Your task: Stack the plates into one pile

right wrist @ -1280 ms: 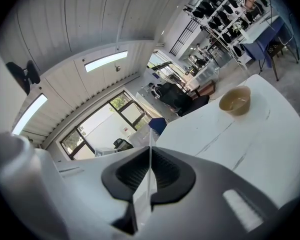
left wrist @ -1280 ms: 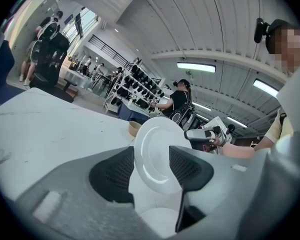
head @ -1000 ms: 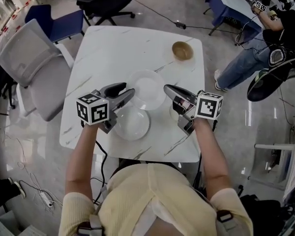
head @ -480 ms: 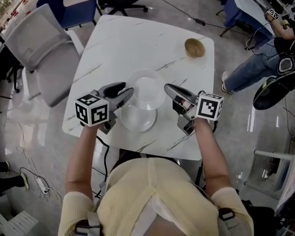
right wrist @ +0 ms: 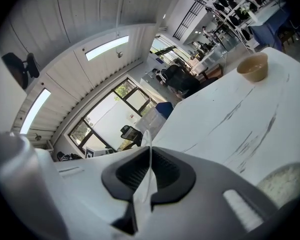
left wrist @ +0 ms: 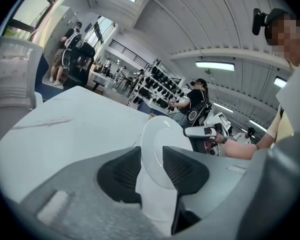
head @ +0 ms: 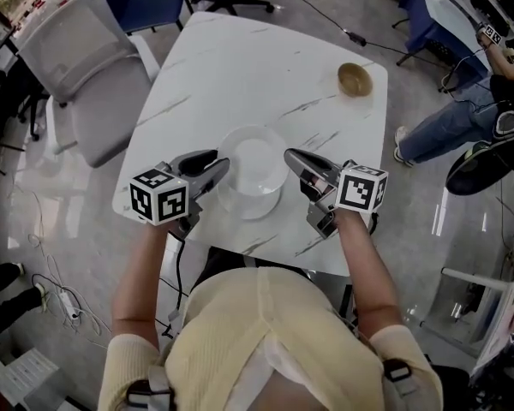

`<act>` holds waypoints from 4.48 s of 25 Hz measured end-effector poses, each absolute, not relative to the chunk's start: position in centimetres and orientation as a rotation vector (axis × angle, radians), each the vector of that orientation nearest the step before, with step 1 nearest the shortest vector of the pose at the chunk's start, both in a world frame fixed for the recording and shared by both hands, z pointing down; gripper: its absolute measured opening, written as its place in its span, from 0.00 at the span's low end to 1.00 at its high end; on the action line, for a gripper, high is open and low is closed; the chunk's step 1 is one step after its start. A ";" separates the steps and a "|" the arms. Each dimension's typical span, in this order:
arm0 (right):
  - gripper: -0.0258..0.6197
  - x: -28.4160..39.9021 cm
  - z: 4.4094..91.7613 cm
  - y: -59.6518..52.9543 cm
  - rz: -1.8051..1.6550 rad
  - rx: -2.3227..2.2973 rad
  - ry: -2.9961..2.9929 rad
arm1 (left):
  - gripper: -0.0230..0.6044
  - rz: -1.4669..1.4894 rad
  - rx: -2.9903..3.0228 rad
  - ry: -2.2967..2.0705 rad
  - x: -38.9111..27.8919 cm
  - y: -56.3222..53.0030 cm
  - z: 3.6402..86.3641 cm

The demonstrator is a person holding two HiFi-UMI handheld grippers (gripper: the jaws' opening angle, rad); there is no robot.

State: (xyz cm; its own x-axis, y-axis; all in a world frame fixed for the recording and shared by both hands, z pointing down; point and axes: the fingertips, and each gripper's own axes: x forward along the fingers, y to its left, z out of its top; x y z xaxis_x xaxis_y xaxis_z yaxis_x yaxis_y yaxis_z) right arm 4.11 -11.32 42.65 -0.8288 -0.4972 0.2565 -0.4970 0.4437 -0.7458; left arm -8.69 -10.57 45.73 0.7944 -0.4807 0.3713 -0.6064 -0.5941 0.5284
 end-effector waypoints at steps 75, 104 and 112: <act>0.21 3.7 53.4 -7.2 -1.326 -1.483 3.115 | 0.23 0.611 2.144 -1.081 -9.7 -6.1 53.1; 0.04 3.8 48.5 -6.6 -1.165 -1.391 3.117 | 0.04 0.552 2.261 -1.182 -9.8 -7.6 48.1; 0.04 4.6 47.8 -6.8 -1.136 -1.448 3.099 | 0.04 0.550 2.256 -1.217 -10.5 -7.8 47.5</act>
